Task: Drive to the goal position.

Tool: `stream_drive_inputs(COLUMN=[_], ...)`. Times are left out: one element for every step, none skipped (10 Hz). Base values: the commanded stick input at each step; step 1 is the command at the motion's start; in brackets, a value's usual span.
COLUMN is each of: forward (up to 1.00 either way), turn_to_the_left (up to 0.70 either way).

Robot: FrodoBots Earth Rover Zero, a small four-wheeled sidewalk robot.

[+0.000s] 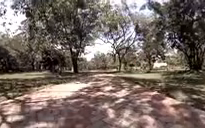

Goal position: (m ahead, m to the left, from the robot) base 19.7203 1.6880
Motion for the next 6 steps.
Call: stream_drive_inputs(forward=[0.70, 0.70, 0.70, 0.70, 0.70, 0.70], turn_to_the_left=[0.00, 0.00, 0.00, 0.00, 0.00, 0.00])
